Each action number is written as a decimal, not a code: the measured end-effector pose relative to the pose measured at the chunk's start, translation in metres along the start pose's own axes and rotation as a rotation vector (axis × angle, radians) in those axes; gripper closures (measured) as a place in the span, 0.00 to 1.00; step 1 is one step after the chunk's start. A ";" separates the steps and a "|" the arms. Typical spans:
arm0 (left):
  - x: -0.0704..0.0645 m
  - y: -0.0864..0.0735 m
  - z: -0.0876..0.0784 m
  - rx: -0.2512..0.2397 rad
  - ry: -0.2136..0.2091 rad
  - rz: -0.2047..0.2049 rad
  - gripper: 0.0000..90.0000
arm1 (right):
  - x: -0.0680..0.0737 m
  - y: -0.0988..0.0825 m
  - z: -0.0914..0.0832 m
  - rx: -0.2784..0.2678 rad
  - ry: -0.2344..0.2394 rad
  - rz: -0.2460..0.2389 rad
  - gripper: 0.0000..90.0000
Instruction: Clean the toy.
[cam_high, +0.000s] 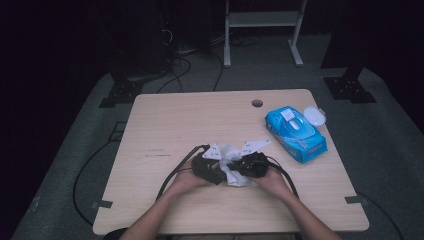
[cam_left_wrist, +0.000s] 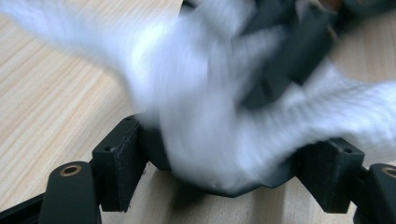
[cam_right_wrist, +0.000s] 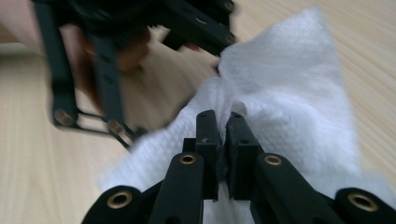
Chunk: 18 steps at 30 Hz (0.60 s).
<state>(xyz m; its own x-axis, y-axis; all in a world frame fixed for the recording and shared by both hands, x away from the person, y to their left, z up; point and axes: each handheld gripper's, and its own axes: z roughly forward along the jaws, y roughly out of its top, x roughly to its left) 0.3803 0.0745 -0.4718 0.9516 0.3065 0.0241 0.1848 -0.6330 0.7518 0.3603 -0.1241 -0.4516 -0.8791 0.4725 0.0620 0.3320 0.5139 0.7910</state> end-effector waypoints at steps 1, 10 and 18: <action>0.000 0.000 0.000 0.000 0.000 0.000 0.26 | 0.000 0.000 0.000 0.000 0.000 0.000 0.94; 0.002 -0.002 -0.002 -0.004 0.004 -0.011 0.26 | -0.014 -0.006 -0.012 0.020 -0.062 0.030 0.94; 0.000 0.000 -0.001 -0.004 0.013 -0.010 0.26 | 0.005 -0.003 -0.003 0.000 0.038 0.014 0.95</action>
<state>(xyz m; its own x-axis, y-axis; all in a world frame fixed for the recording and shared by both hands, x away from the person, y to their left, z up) 0.3801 0.0753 -0.4714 0.9463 0.3222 0.0252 0.1935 -0.6270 0.7546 0.3545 -0.1251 -0.4518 -0.8868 0.4522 0.0958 0.3440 0.5072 0.7902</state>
